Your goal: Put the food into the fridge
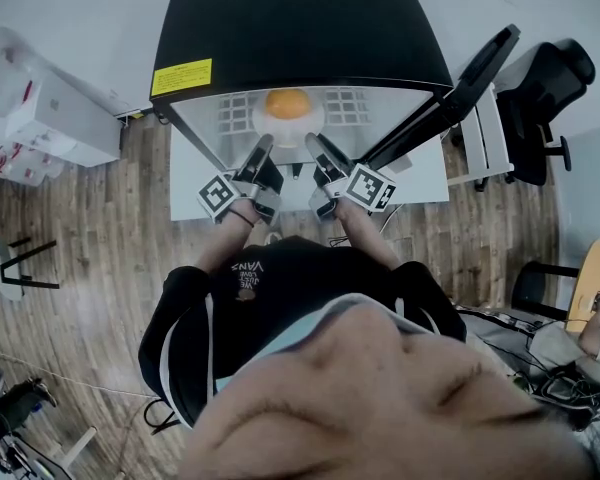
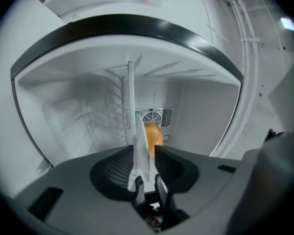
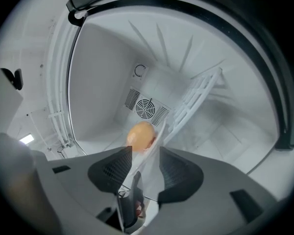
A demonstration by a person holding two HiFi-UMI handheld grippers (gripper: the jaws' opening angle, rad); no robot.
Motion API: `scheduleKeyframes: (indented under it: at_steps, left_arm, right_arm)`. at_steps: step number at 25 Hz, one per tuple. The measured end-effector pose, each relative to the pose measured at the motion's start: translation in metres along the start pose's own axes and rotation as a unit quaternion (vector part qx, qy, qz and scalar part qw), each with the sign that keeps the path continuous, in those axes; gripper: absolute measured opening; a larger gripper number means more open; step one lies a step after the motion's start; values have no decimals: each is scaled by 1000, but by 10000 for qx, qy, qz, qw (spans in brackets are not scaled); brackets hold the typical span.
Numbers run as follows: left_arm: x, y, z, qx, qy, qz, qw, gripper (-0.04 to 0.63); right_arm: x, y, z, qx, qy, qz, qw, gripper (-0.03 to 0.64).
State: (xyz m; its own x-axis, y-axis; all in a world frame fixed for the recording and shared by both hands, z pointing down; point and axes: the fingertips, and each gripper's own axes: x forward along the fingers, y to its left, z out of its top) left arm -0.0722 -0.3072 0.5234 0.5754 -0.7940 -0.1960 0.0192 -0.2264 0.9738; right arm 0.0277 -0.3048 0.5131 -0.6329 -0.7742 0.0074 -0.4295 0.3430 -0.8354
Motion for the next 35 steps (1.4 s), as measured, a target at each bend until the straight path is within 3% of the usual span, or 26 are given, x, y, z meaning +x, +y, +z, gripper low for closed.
scheduleKeyframes:
  at_steps: [9, 17, 27, 35]
  left_arm:
    - [-14, -8, -2, 778, -120, 110, 9968, 111]
    - [-25, -8, -6, 1585, -25, 457, 9863, 110]
    - [-27, -6, -23, 2772, 608, 889, 9548, 104]
    - [-22, -9, -18, 2907, 588, 817, 9515, 35]
  right_arm:
    - [-13, 3, -2, -500, 78, -75, 9987, 163]
    - [-21, 1, -9, -795, 235, -168, 9964, 147]
    - [-22, 9, -18, -1226, 446, -119, 9914, 43]
    - [-17, 8, -19, -1329, 474, -162, 9899, 18]
